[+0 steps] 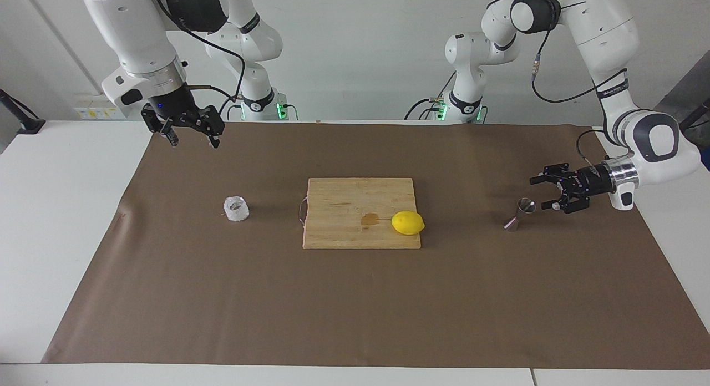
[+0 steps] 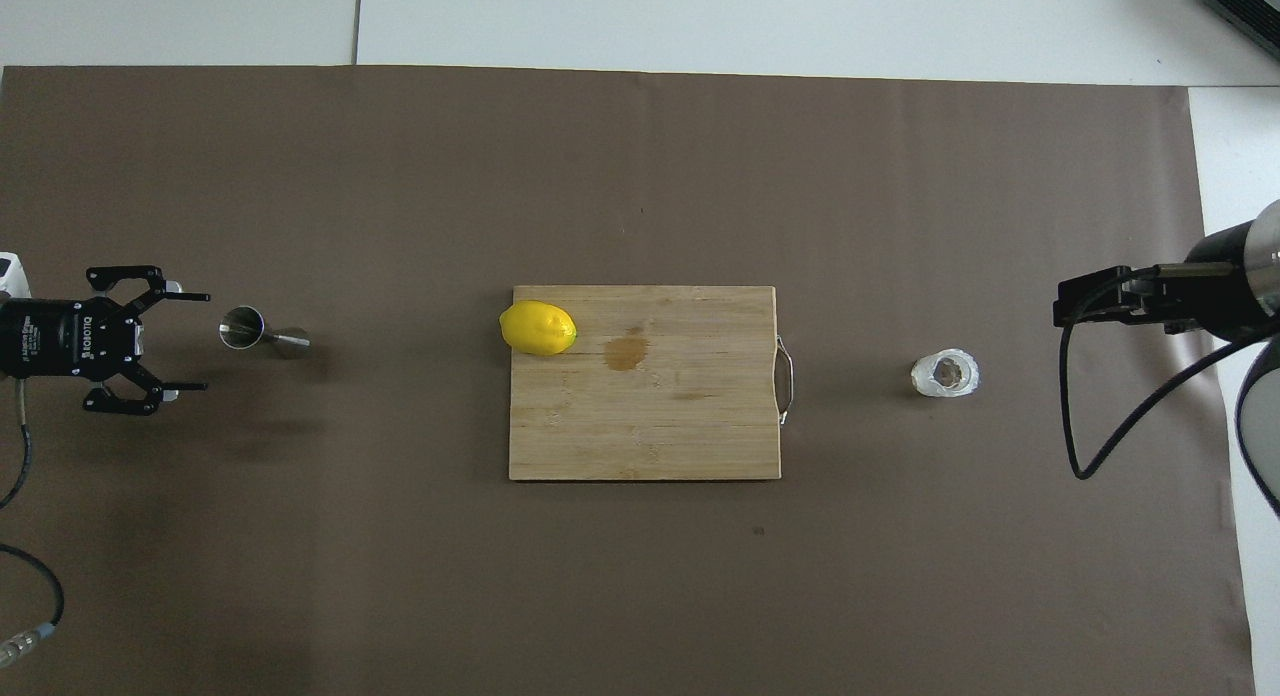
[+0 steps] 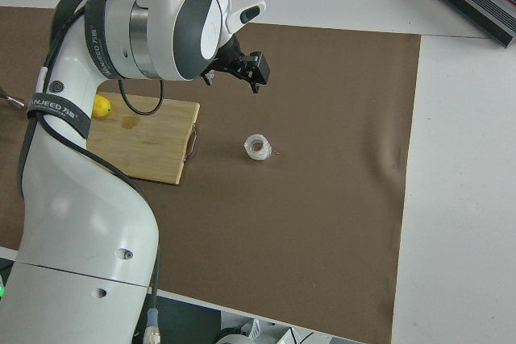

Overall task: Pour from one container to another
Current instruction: 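Open the left gripper and move it toward the small steel cup, then close the left gripper around the small steel cup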

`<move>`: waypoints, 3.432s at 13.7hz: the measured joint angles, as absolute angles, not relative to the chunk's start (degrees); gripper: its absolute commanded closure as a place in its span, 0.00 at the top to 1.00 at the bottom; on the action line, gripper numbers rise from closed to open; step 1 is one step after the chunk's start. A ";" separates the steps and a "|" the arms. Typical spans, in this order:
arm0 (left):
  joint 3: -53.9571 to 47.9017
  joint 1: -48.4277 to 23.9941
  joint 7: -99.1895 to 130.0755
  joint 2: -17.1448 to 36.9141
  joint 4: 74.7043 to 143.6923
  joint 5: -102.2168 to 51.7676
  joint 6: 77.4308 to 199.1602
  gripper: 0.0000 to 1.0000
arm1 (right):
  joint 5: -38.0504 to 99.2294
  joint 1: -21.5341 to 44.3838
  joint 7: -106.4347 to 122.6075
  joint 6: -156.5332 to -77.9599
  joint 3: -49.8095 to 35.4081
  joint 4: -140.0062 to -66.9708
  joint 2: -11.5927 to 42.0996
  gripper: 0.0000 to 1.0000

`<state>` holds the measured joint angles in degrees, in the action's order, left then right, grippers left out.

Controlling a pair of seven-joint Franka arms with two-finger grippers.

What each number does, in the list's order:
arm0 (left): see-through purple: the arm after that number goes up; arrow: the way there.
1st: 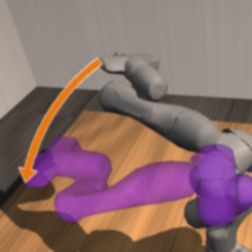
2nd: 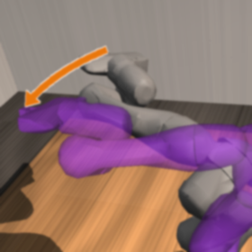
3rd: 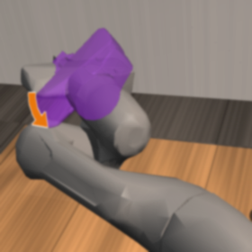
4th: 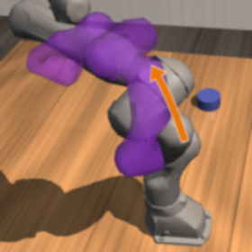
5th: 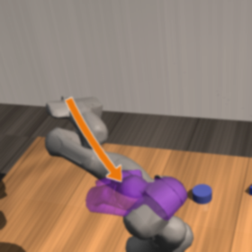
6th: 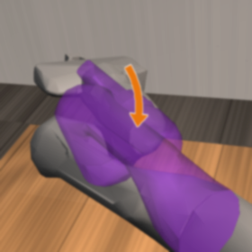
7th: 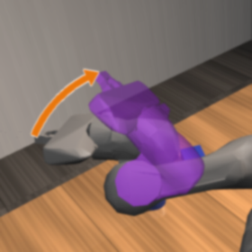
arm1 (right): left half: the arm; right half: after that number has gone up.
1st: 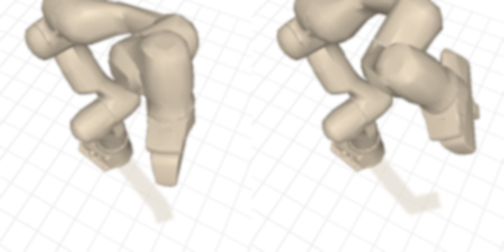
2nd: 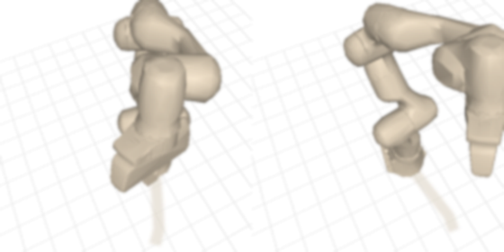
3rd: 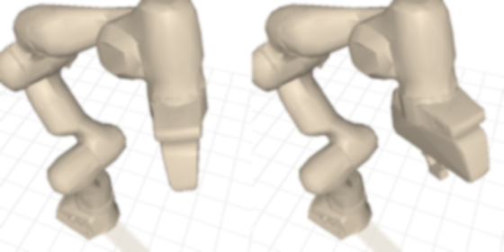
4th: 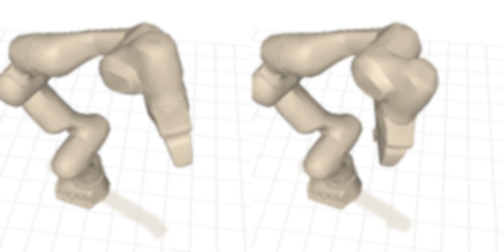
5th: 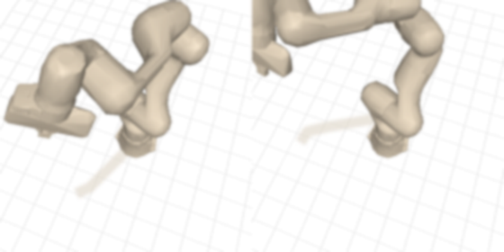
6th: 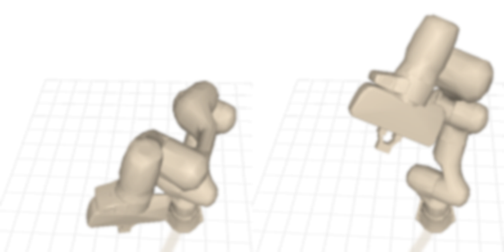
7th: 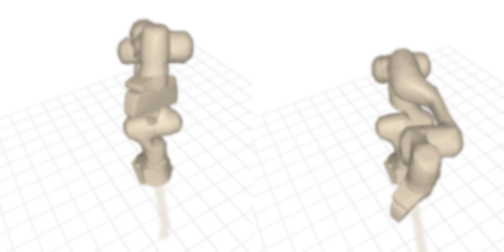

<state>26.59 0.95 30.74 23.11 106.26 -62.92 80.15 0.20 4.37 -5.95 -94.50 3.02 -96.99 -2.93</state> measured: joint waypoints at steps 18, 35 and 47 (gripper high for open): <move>26.49 0.04 36.26 24.79 112.38 -71.07 83.87 1.00 | 0.20 4.37 -5.95 -94.50 3.02 -97.34 -3.09 1.00; 26.41 -1.27 36.28 24.93 113.46 -72.48 84.61 0.86 | 0.20 4.34 -5.95 -94.48 3.02 -97.47 -3.15 1.00; 26.47 -1.29 36.30 24.93 113.48 -72.69 84.64 0.86 | 0.20 4.34 -5.94 -94.48 3.02 -97.51 -3.15 1.00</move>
